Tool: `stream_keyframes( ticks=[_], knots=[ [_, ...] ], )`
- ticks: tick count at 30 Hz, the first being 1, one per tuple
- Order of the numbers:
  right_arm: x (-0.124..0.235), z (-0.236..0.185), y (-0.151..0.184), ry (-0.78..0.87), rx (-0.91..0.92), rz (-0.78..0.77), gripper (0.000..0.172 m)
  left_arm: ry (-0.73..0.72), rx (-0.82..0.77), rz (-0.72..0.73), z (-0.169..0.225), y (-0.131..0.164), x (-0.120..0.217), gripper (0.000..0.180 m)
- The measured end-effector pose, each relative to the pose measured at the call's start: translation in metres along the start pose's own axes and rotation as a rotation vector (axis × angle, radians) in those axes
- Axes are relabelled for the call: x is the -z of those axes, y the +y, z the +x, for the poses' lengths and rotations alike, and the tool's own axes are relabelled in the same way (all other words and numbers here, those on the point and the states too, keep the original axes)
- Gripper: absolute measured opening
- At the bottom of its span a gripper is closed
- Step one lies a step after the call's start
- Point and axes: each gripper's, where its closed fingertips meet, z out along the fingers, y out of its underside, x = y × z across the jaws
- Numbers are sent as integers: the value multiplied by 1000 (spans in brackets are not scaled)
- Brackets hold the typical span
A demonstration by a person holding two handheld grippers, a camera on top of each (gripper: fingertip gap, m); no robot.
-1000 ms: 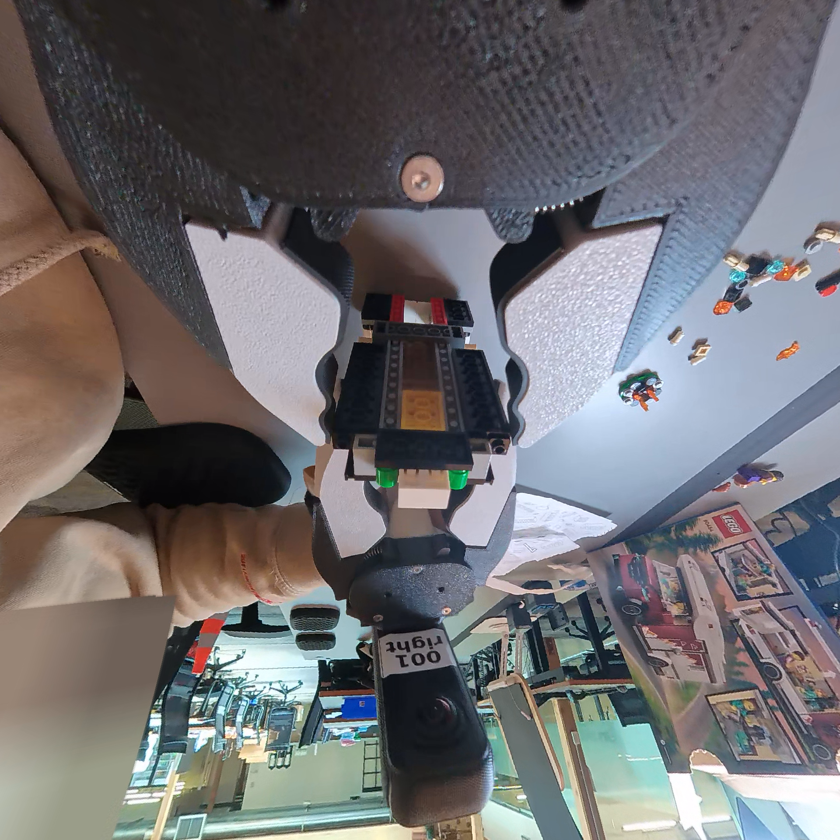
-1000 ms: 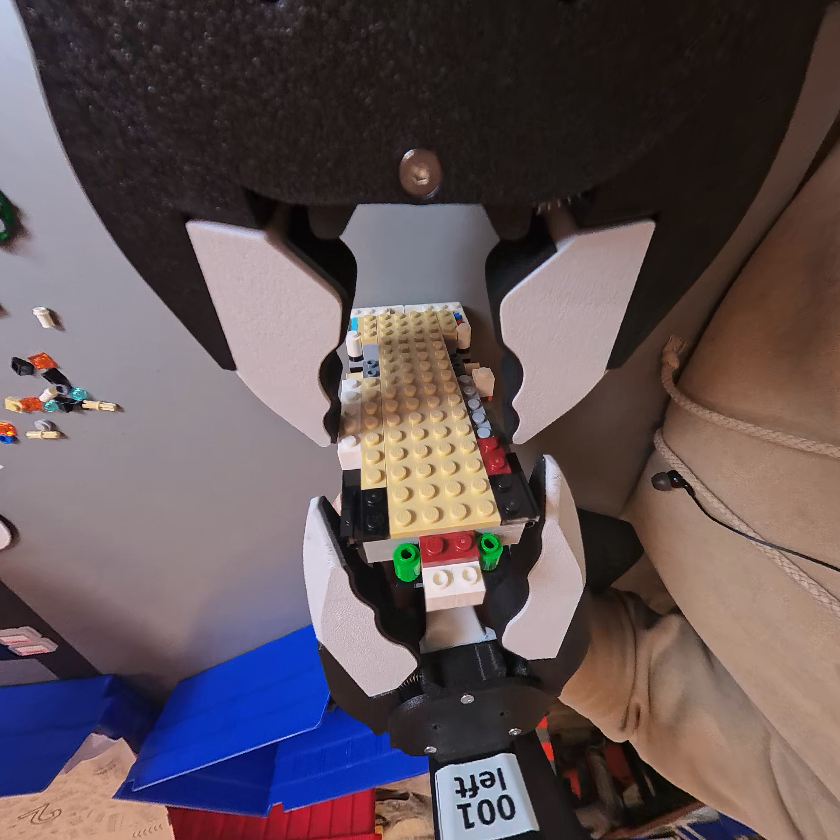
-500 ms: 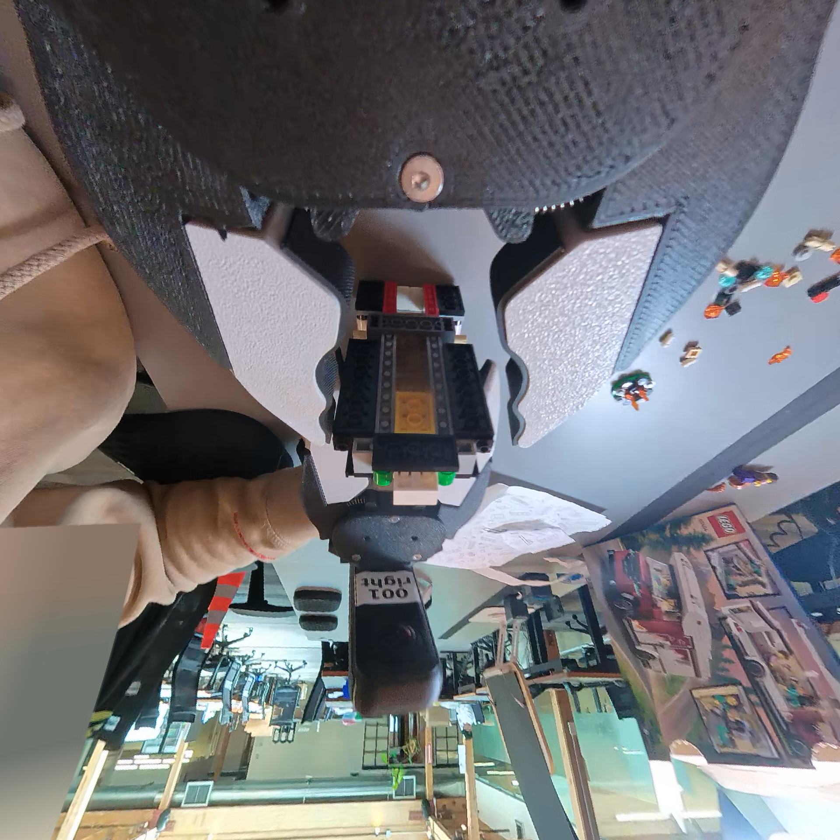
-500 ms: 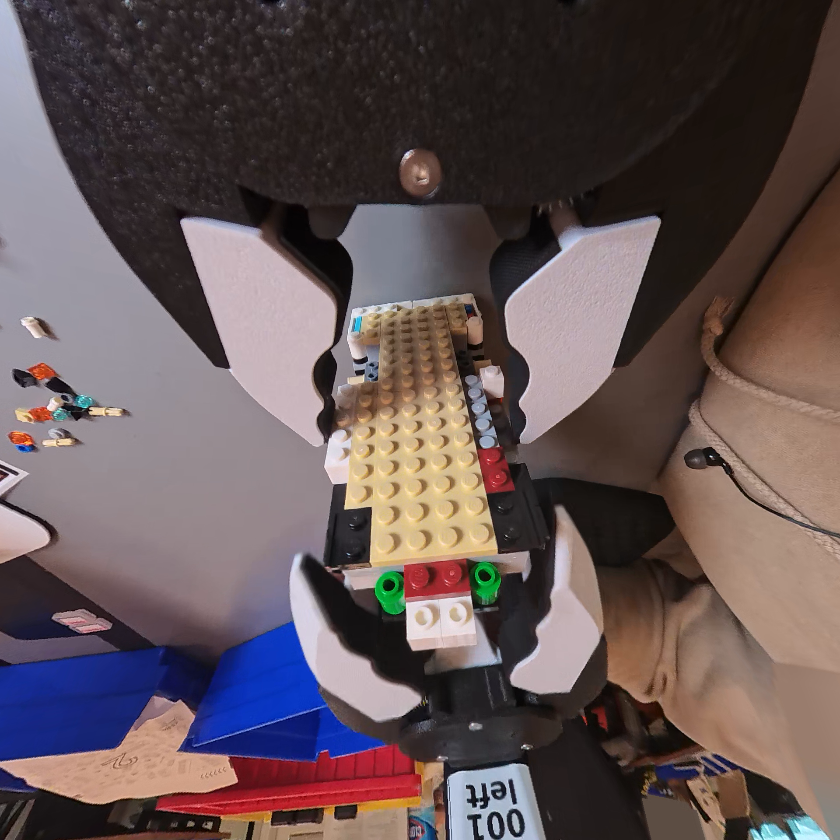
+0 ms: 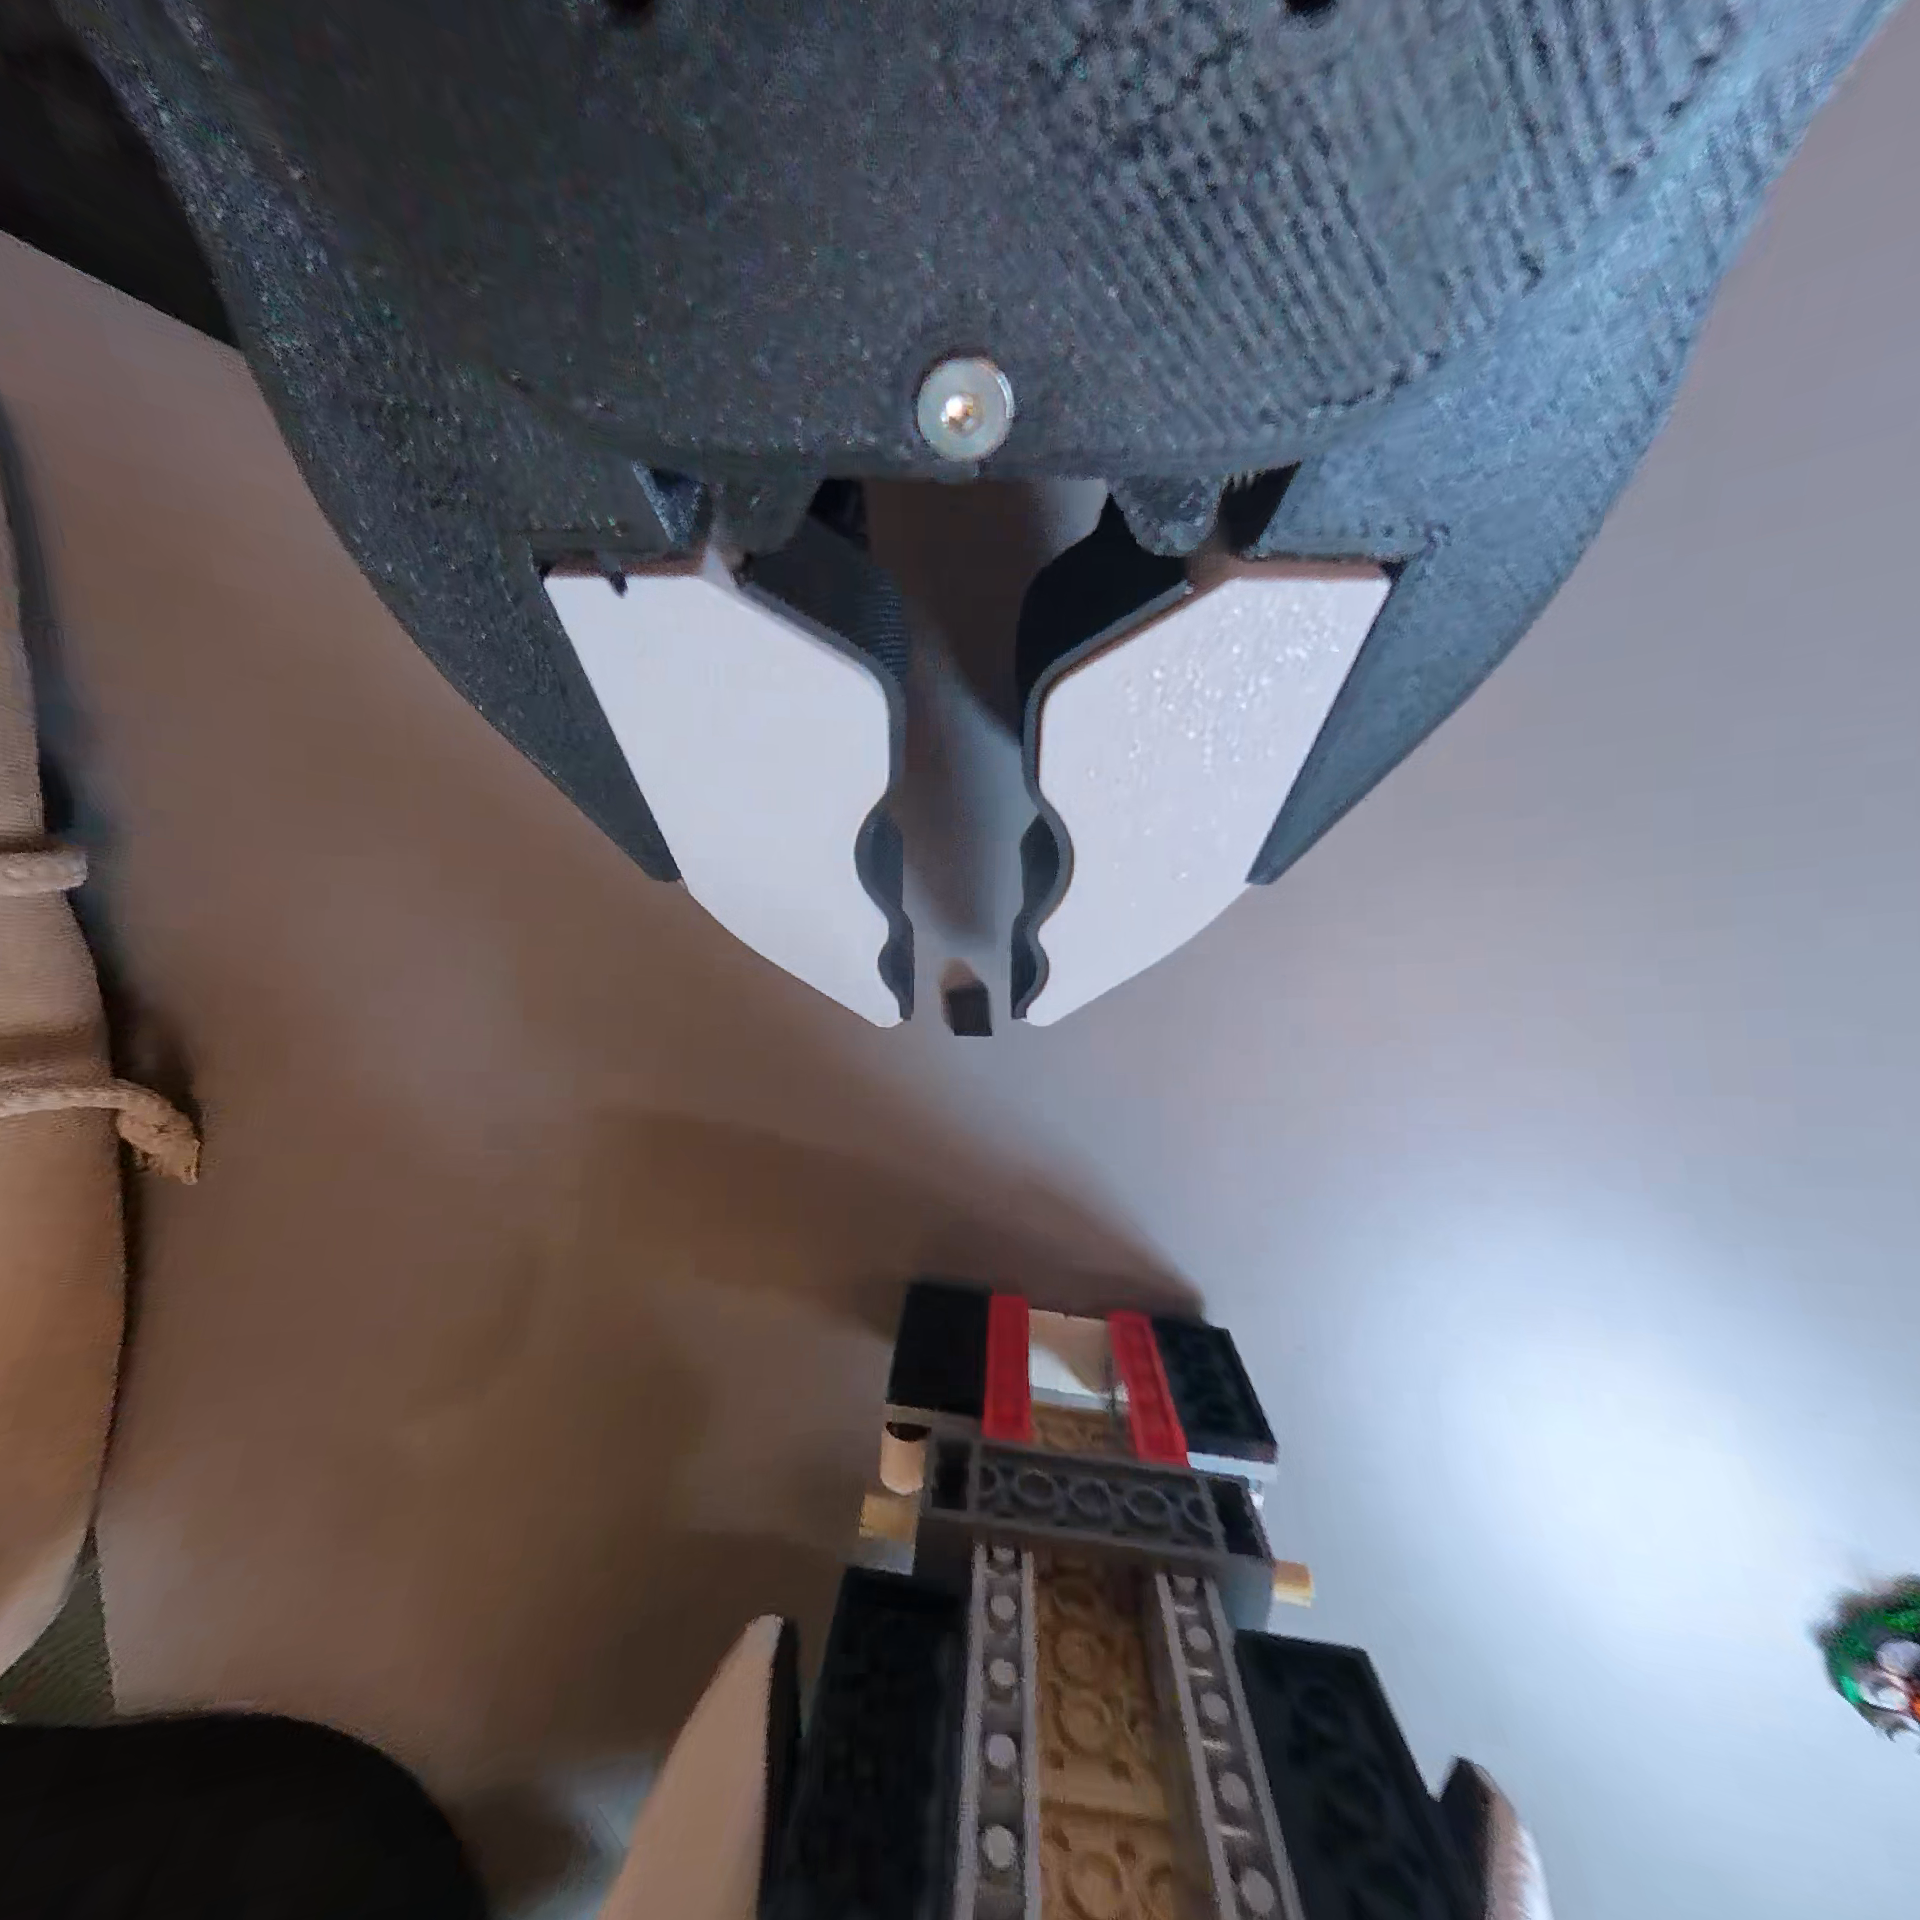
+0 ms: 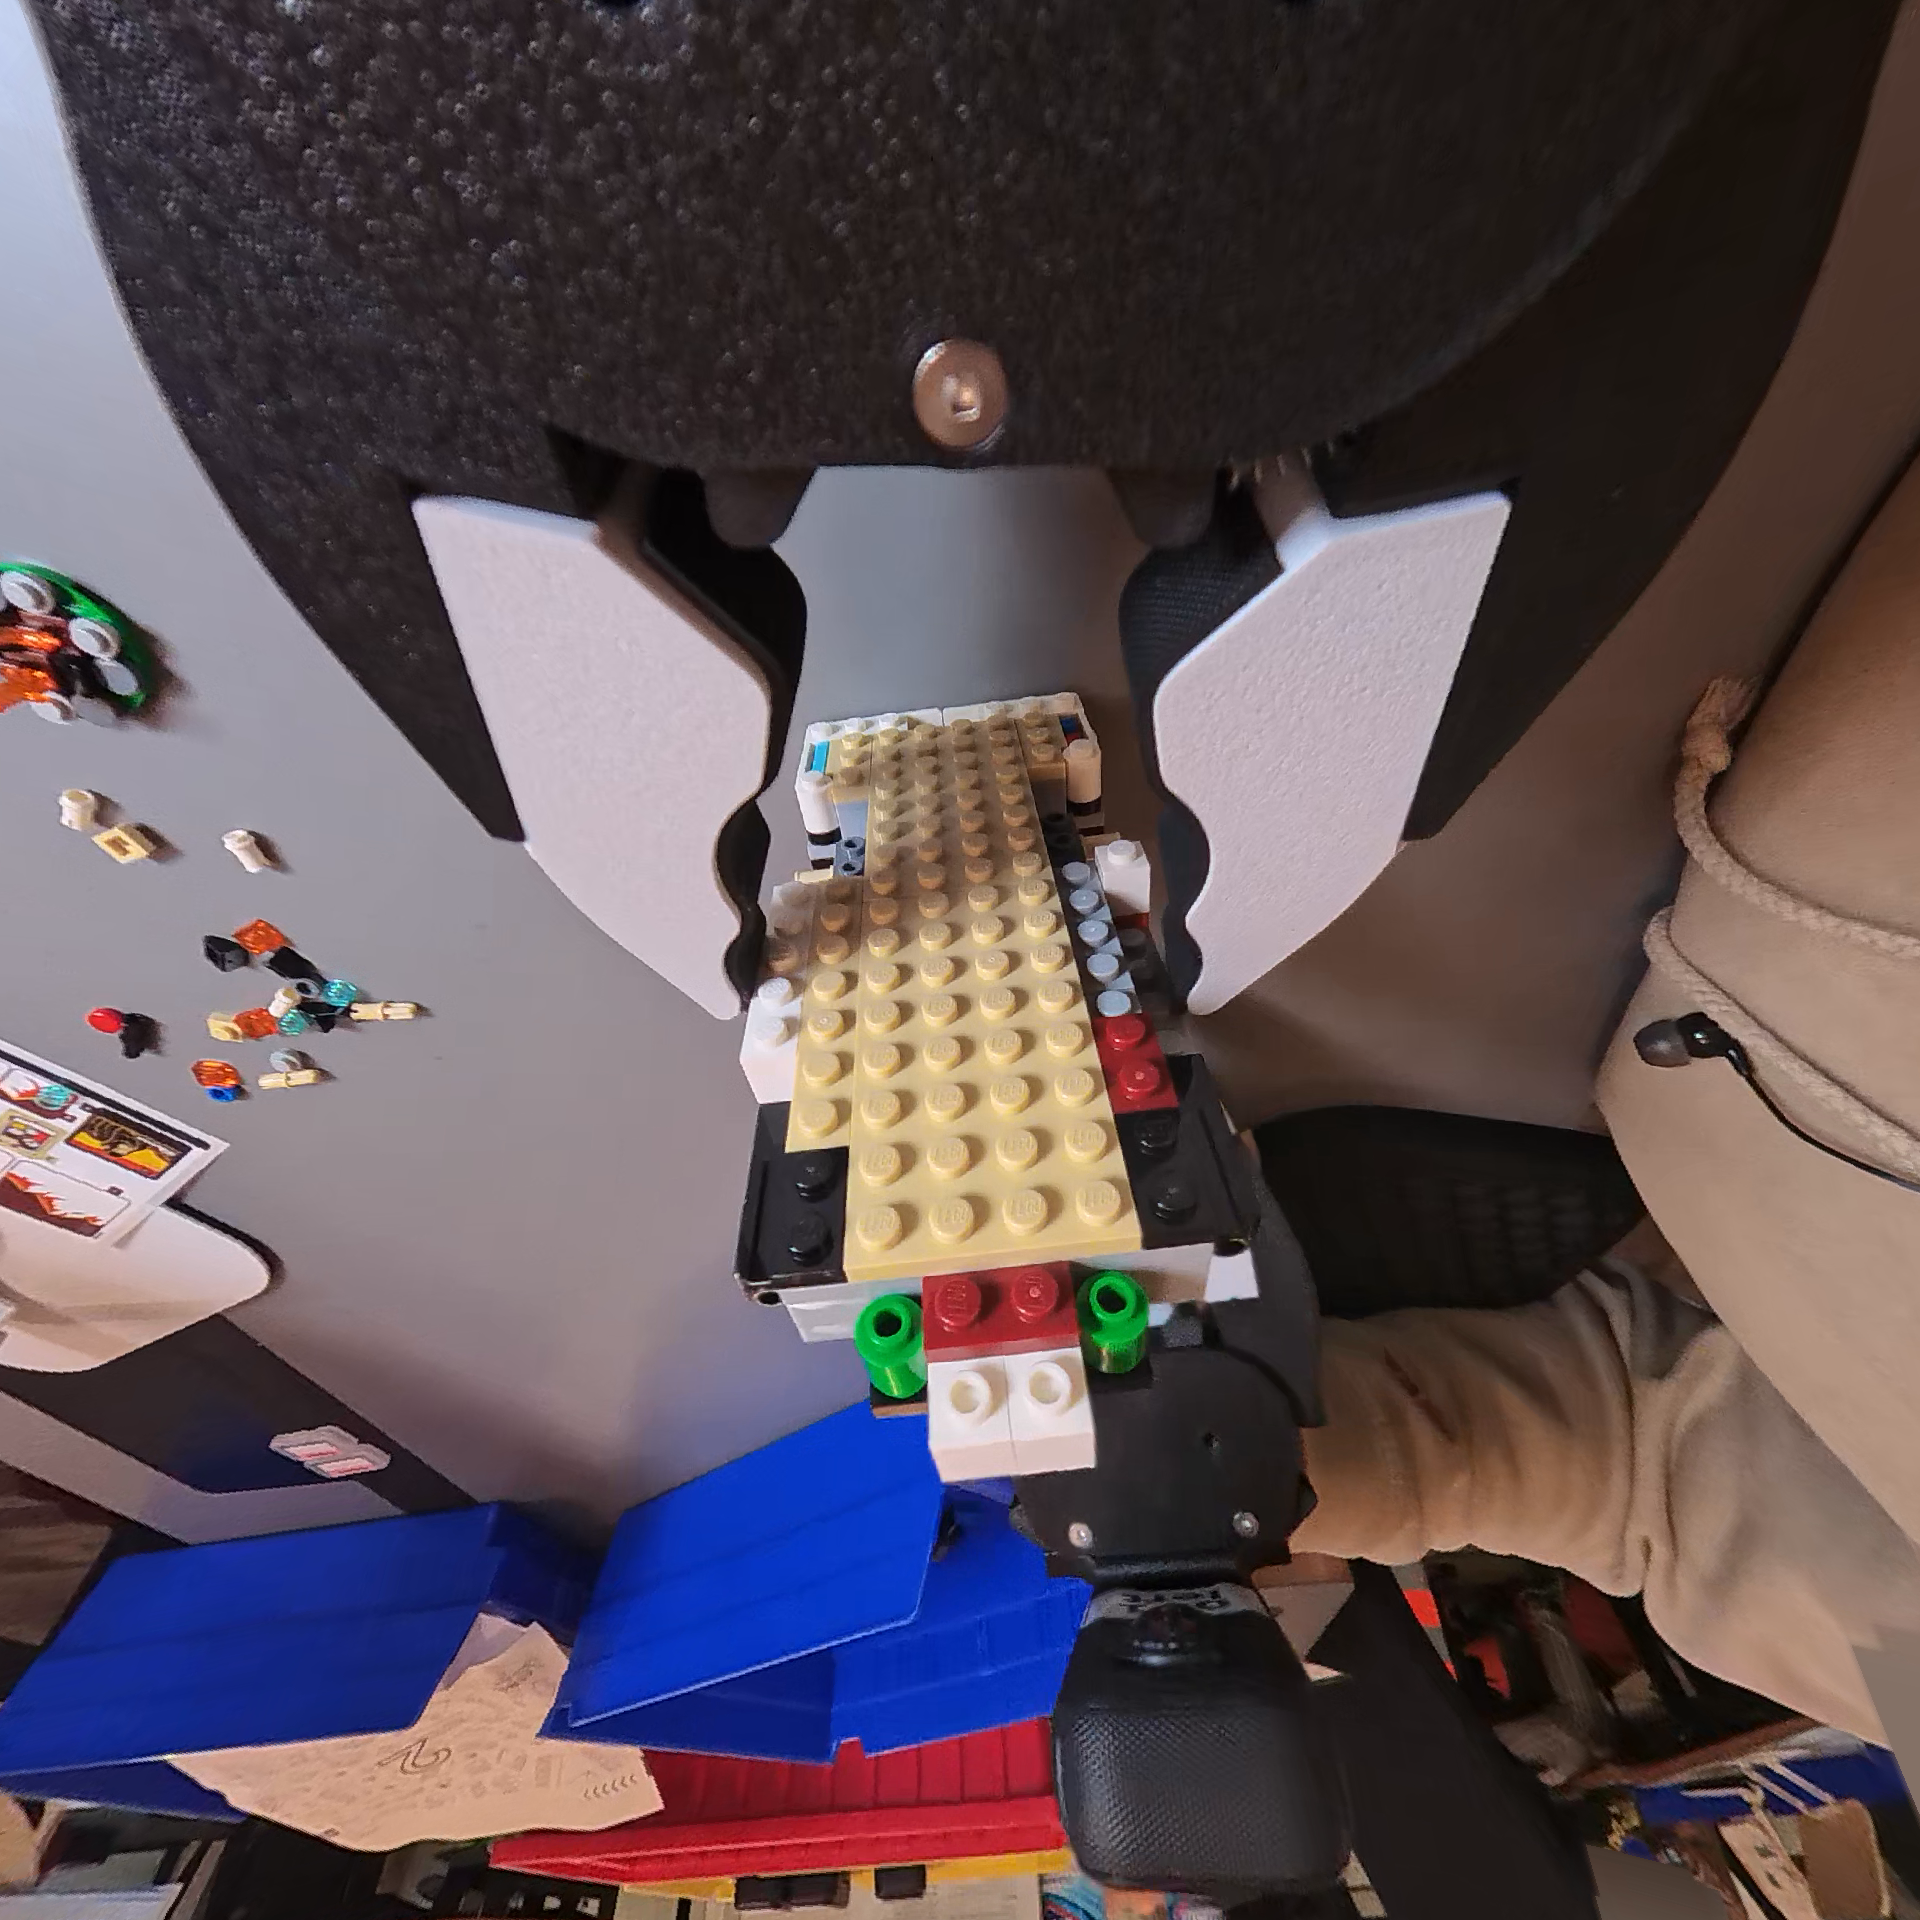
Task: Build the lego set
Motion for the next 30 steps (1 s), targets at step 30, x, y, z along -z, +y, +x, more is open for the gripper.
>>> stream_keyframes(
  ticks=[30],
  knots=[
    [1,3,1,9,-8,-6,75,-15,1,-136,-1,7,-5,24]
  ],
)
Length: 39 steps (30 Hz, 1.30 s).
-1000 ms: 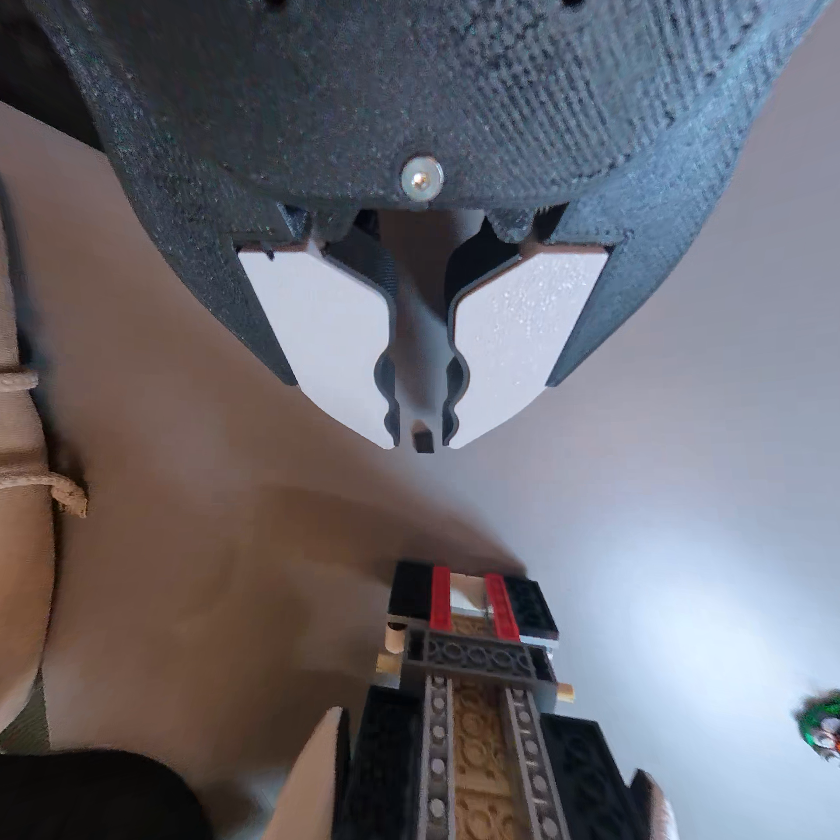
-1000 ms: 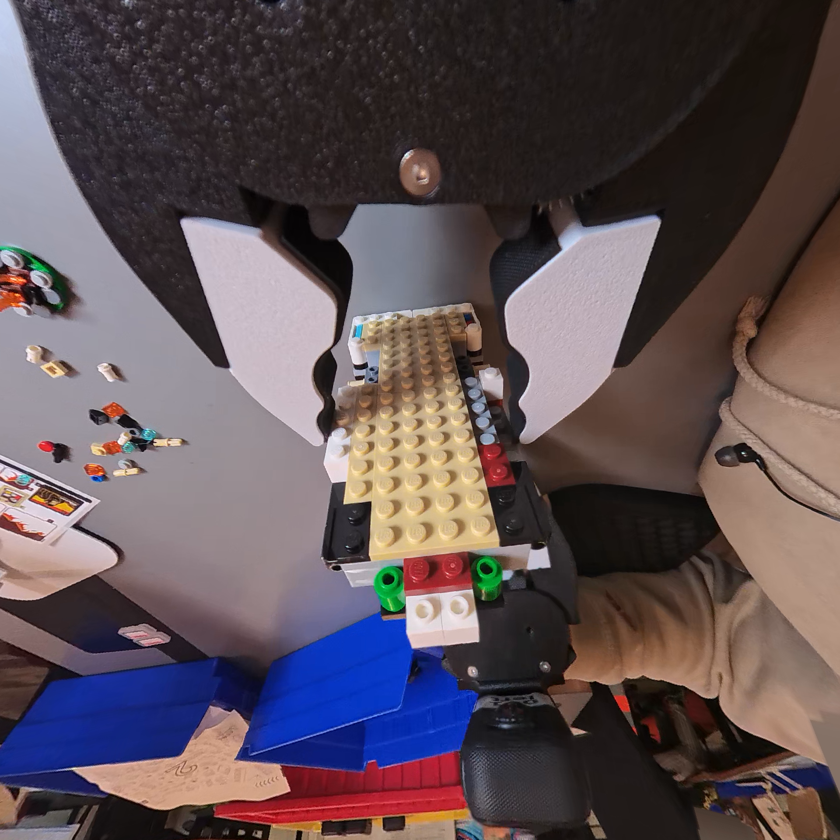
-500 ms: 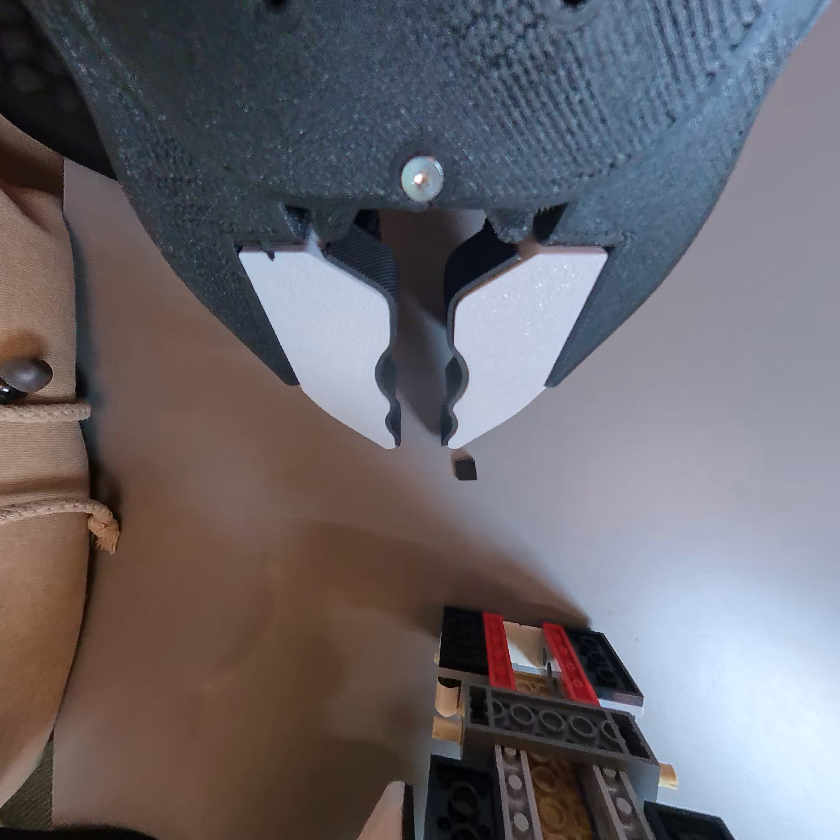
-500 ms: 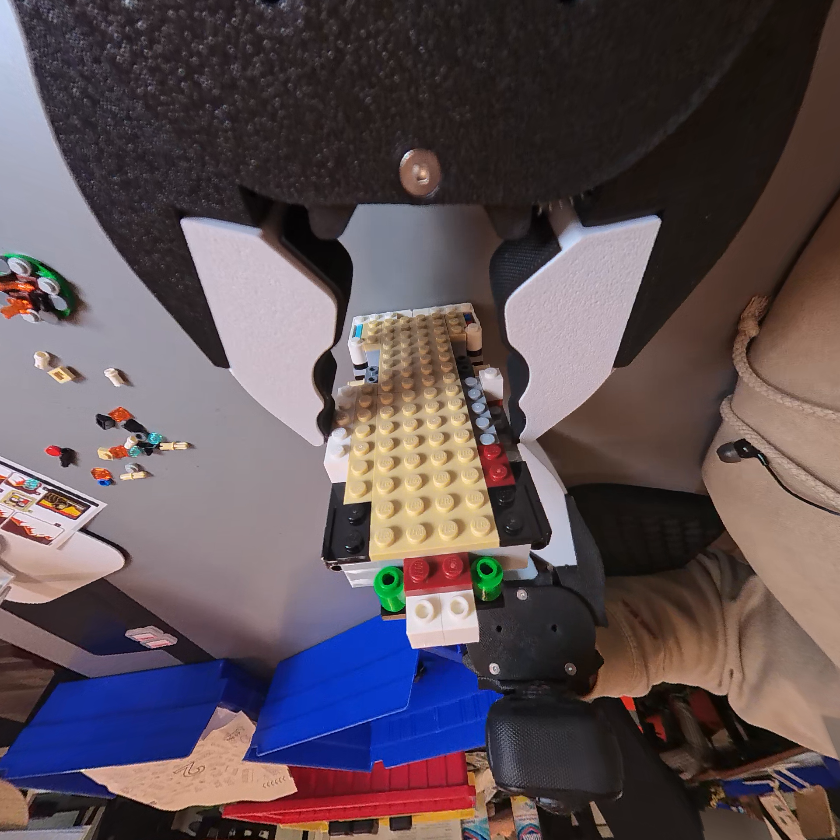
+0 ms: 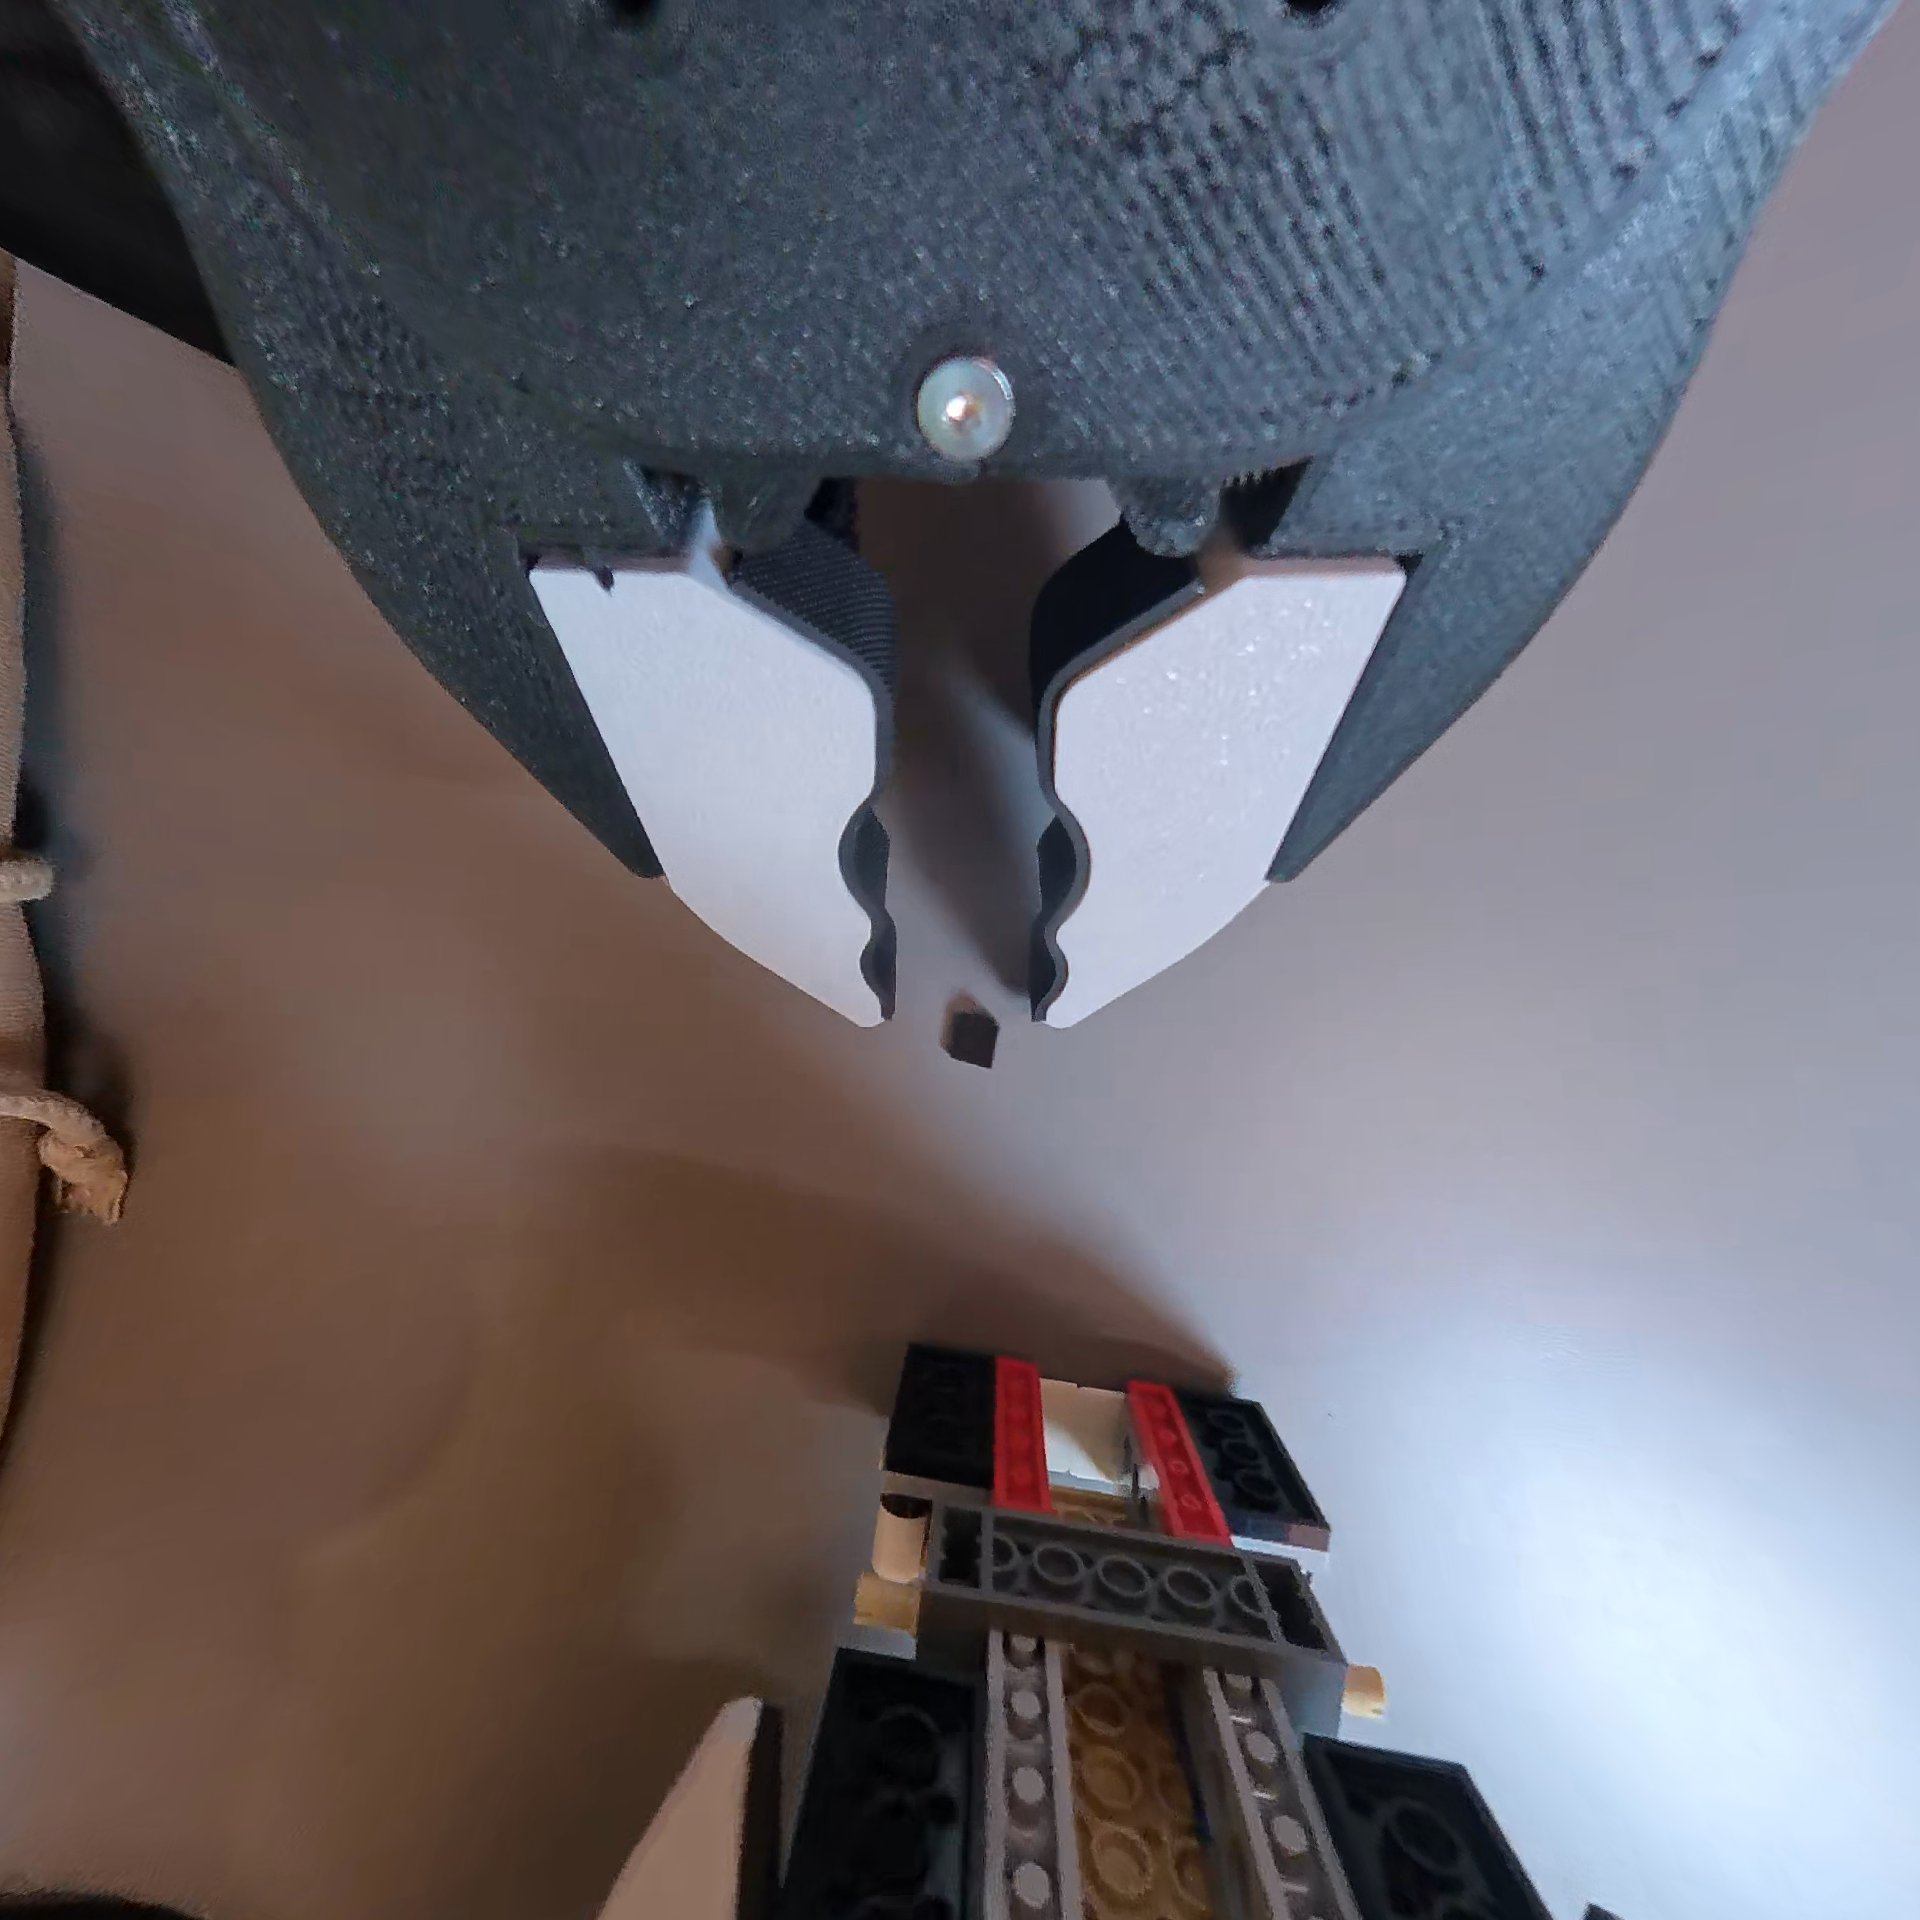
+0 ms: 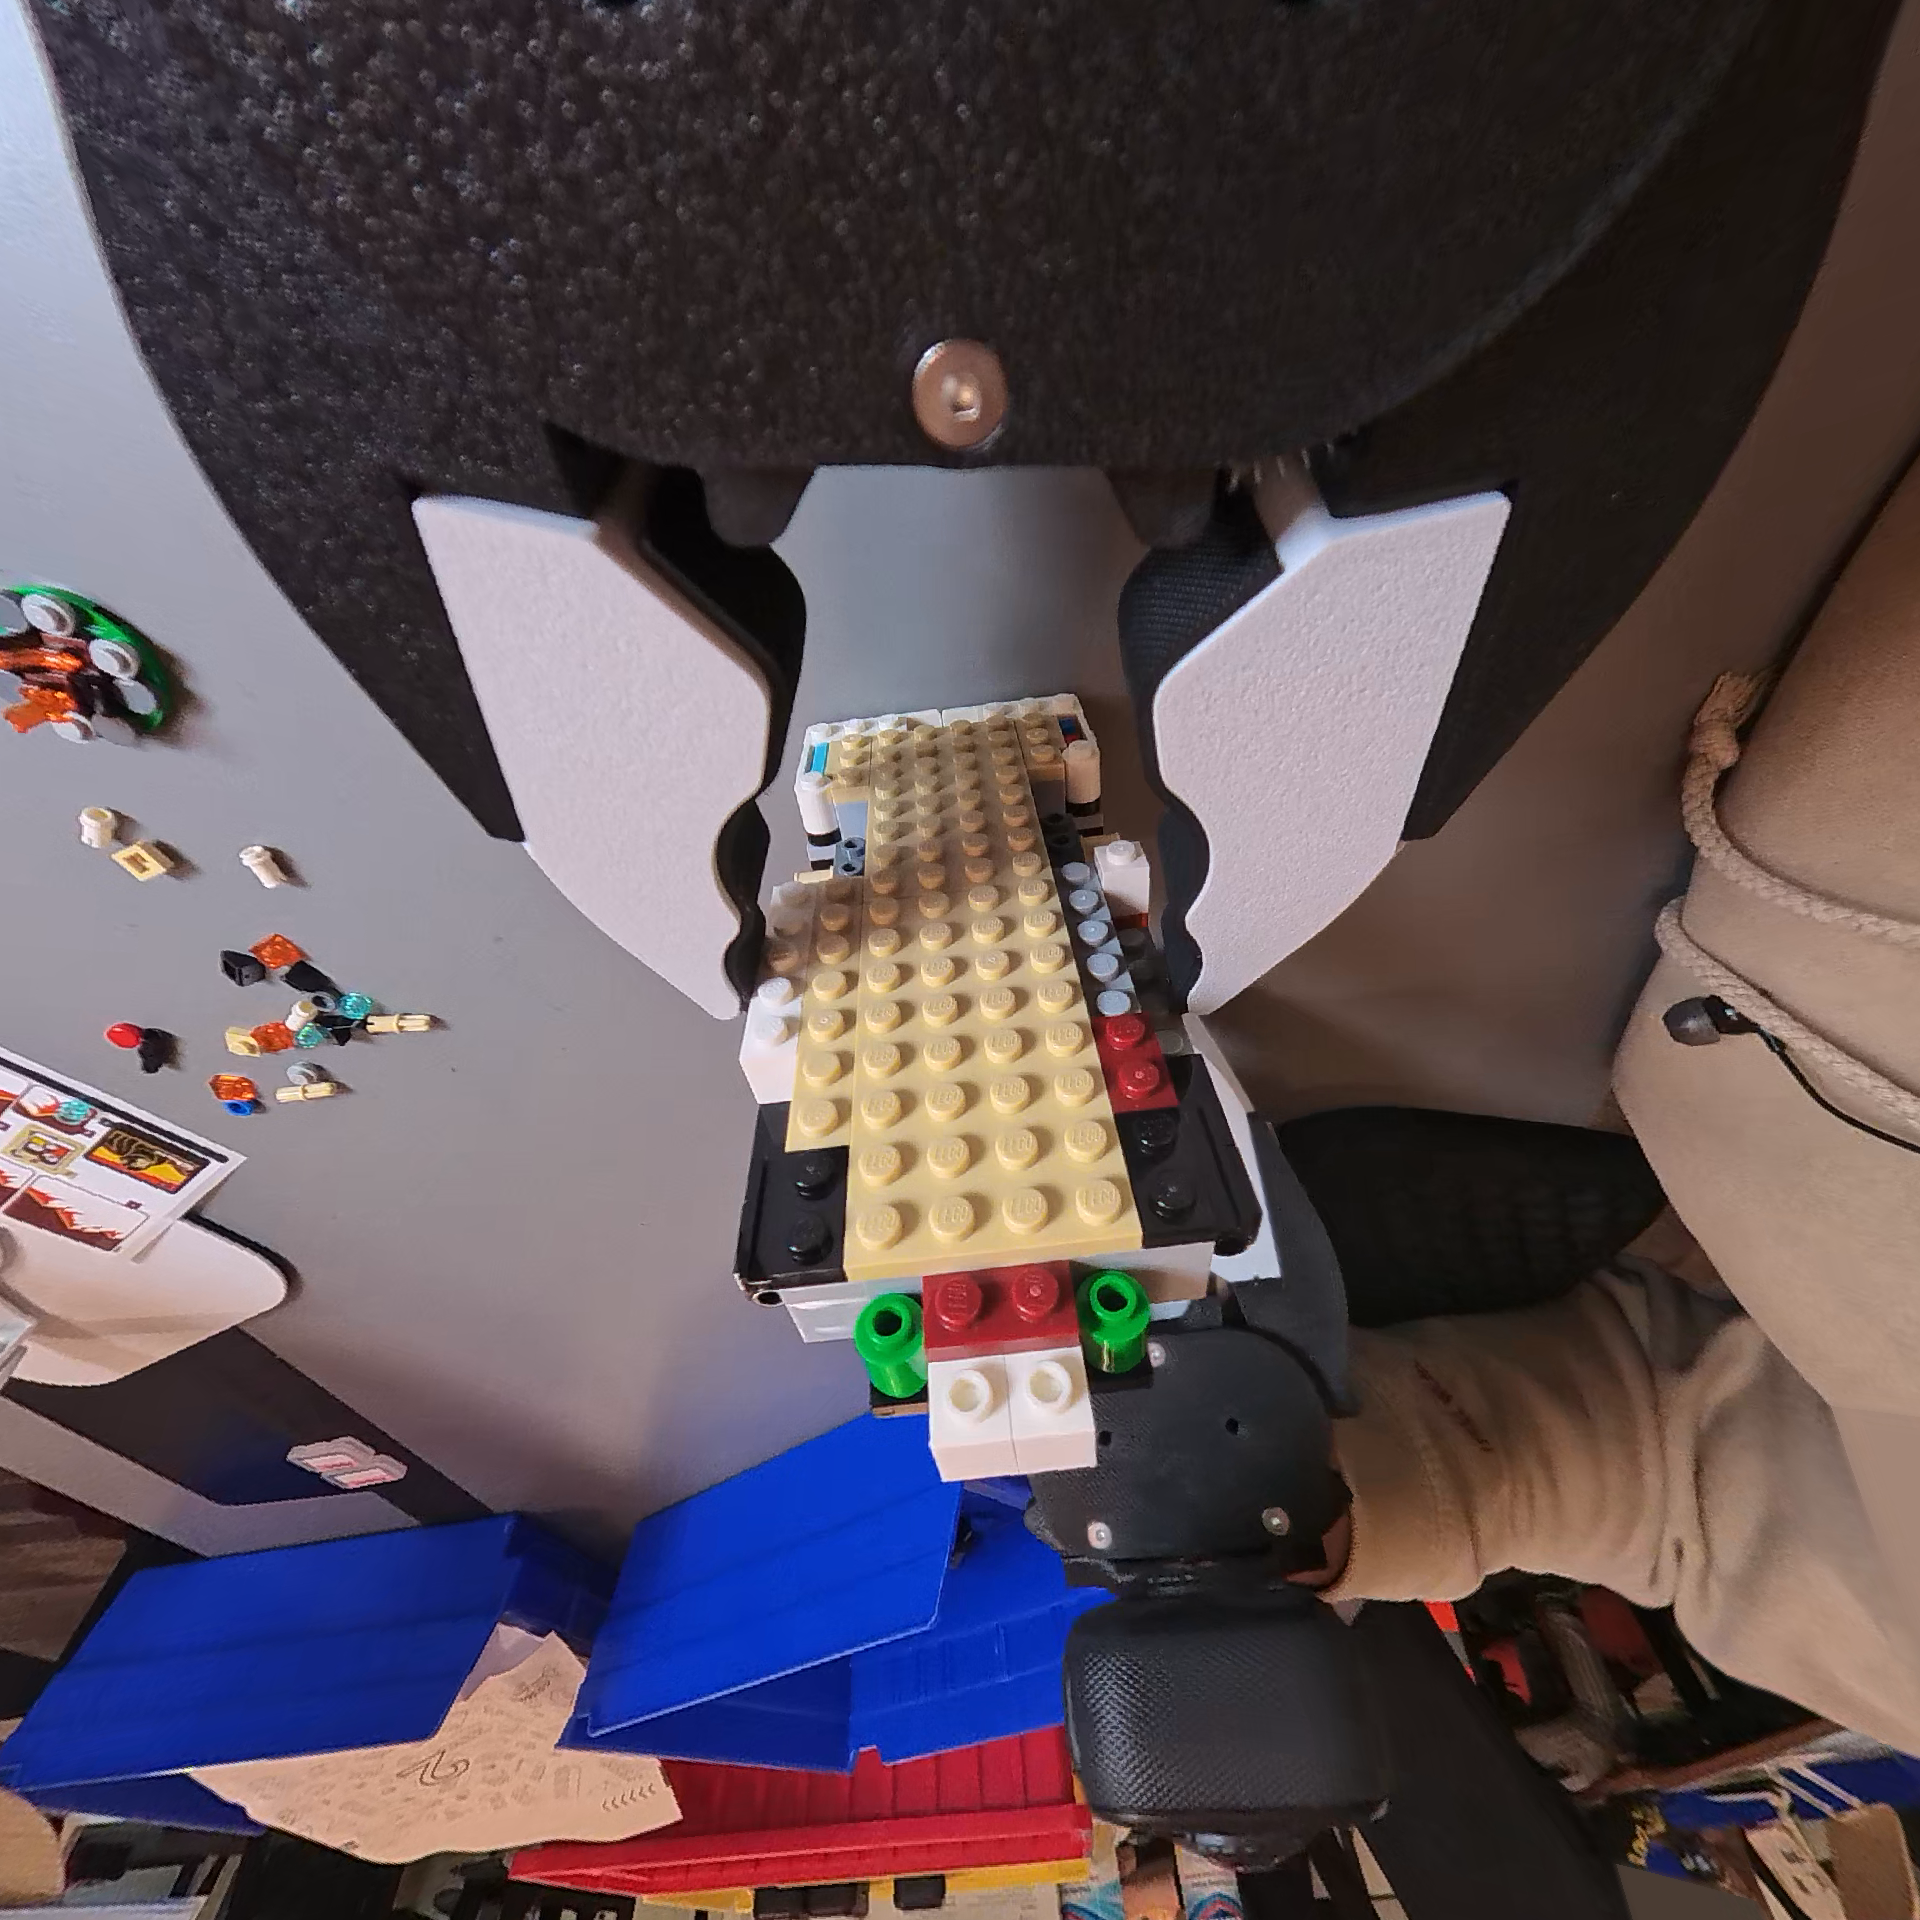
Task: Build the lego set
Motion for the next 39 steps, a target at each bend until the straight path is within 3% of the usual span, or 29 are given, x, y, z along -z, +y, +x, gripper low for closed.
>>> stream_keyframes(
  ticks=[14,20,24,30,39],
  knots=[
    [-2,-1,-1,6,-2,0,75,-24,-68,12,-5,-8,-3,8],
    [-4,-1,-1,19,-3,-4,75,-68,-76,282,-6,-70,60,7],
    [-5,-2,-2,30,-4,1,75,-45,-142,312,10,-104,87,7],
    [-4,-1,-2,35,-11,8,75,-63,-211,273,18,-126,83,7],
    [-1,-1,-1,29,-20,17,75,-141,-285,229,16,-129,75,7]
  ],
)
